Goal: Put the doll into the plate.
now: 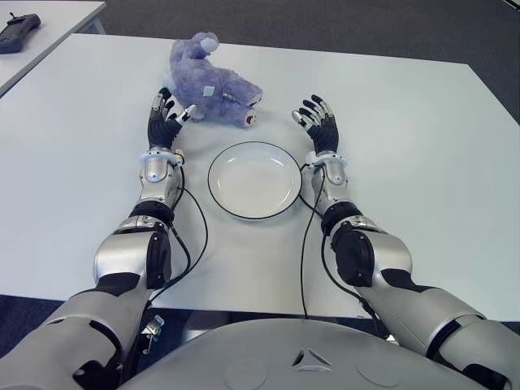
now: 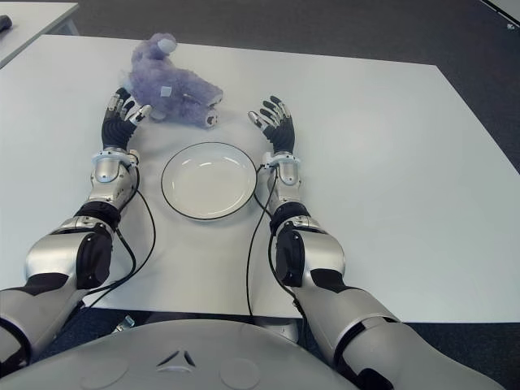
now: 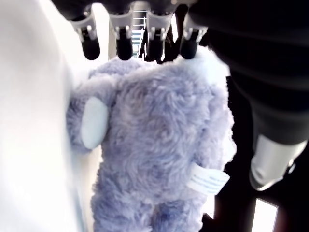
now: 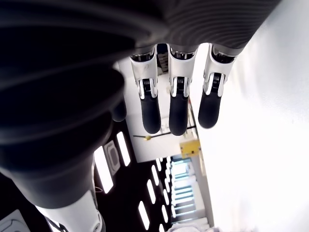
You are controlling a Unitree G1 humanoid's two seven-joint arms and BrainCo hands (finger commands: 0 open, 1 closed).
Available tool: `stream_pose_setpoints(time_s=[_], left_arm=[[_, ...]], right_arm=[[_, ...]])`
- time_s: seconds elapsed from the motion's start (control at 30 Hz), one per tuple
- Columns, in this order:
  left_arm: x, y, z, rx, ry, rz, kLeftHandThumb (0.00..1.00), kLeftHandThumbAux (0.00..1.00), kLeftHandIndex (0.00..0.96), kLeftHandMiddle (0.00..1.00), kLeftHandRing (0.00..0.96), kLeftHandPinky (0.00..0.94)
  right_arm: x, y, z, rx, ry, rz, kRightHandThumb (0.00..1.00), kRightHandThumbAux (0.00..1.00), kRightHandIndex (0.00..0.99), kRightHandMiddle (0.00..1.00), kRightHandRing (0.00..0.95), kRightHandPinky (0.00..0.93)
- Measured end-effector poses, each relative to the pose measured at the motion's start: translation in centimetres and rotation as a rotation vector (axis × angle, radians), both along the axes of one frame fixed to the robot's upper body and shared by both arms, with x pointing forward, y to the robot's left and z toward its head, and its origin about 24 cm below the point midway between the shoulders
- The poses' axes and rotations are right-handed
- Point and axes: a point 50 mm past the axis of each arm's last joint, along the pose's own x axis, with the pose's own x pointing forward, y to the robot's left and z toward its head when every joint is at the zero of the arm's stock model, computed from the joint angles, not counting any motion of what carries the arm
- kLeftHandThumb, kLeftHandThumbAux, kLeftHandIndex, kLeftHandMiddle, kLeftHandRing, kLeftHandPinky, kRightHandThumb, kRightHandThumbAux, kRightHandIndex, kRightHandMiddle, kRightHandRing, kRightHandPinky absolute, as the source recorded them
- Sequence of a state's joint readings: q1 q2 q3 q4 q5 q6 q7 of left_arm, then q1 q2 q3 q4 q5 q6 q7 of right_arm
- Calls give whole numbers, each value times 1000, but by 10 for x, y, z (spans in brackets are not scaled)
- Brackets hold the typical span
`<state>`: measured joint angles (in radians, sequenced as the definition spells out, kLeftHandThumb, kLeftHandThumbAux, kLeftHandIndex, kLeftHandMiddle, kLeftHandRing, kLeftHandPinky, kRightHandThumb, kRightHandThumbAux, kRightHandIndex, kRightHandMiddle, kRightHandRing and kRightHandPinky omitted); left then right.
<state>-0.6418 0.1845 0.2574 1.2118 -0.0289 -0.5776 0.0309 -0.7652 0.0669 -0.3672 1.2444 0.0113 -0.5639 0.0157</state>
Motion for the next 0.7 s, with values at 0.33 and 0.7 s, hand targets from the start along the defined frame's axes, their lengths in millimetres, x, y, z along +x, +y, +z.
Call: stream_pose_setpoints(time_s=[0.33, 0.7], left_arm=[[0, 0, 0, 0, 1, 0, 0, 668, 47, 67, 38, 13], [0, 0, 0, -2, -1, 2, 0, 670, 65, 78, 51, 36]], right_arm=[[0, 0, 0, 0, 0, 0, 128, 840, 150, 213, 212, 223], [0, 0, 0, 0, 0, 0, 125, 849, 160, 215, 216, 237]])
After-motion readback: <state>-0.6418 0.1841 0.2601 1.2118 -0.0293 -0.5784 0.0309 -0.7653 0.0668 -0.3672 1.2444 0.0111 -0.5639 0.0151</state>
